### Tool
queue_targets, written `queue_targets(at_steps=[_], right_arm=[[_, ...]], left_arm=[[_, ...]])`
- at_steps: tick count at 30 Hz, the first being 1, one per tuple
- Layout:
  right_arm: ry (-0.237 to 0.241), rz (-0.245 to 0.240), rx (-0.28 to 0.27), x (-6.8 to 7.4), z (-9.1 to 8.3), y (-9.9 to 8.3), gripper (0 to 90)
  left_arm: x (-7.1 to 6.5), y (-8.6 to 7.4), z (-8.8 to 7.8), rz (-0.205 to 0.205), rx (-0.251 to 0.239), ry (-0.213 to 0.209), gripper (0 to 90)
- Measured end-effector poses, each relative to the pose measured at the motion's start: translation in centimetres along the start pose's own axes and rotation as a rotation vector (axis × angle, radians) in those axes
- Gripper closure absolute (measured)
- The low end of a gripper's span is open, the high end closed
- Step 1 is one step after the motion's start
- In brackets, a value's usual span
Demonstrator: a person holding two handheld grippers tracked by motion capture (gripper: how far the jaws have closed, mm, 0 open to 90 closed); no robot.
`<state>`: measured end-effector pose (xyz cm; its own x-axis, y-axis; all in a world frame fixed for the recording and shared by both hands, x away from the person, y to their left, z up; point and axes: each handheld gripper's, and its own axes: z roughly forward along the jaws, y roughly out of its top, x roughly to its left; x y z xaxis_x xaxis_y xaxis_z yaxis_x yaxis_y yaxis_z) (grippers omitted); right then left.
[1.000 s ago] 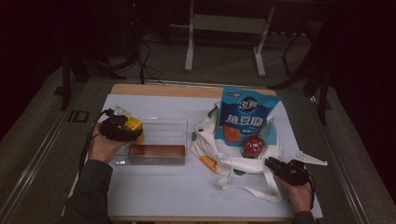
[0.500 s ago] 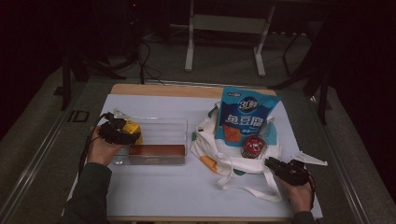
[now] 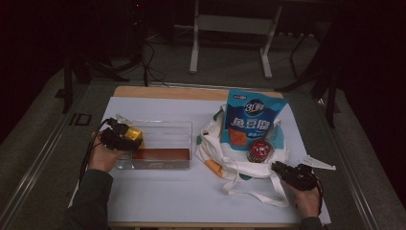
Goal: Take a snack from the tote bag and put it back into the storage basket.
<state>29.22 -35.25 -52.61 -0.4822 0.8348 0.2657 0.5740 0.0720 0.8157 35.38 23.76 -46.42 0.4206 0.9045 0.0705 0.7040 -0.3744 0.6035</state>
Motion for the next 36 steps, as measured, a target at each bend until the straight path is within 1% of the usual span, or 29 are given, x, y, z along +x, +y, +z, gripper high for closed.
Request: queue_targets(at_steps=[7, 12, 17, 21, 25, 28, 30, 33, 35, 36], right_arm=[[0.0, 0.0, 0.001, 0.0, 0.0, 0.0, 71.0], [0.001, -0.001, 0.002, 0.0, 0.0, 0.0, 71.1], [0.0, -0.002, 0.002, 0.0, 0.0, 0.0, 71.0], [-0.001, -0.002, 0.002, 0.0, 0.0, 0.0, 71.0], [-0.001, -0.001, 0.002, 0.0, 0.0, 0.0, 71.0], [-0.001, -0.001, 0.002, 0.0, 0.0, 0.0, 71.0], [-0.001, -0.002, 0.002, 0.0, 0.0, 0.0, 71.0], [-0.001, -0.002, 0.002, 0.0, 0.0, 0.0, 71.0], [-0.001, -0.002, 0.003, 0.0, 0.0, 0.0, 71.0], [-0.001, -0.002, 0.003, 0.0, 0.0, 0.0, 71.0]], left_arm=[[0.2, -0.5, -0.5, -0.017, -0.016, -0.004, 26.2], [0.0, -1.0, -0.9, -0.021, -0.021, 0.01, 24.7], [0.3, -1.6, -1.6, -0.032, -0.044, -0.008, 24.4], [0.3, -2.0, -2.1, -0.036, -0.054, -0.011, 24.9], [0.1, -2.3, -2.4, -0.029, -0.057, -0.007, 25.3], [0.1, -2.5, -2.8, -0.031, -0.067, -0.017, 27.0], [0.1, -2.6, -2.9, -0.031, -0.066, -0.02, 27.7], [0.2, -2.7, -2.9, -0.038, -0.065, -0.014, 27.7], [0.3, -2.8, -2.9, -0.048, -0.068, -0.02, 27.8], [0.3, -2.8, -3.0, -0.047, -0.065, -0.02, 27.8]])
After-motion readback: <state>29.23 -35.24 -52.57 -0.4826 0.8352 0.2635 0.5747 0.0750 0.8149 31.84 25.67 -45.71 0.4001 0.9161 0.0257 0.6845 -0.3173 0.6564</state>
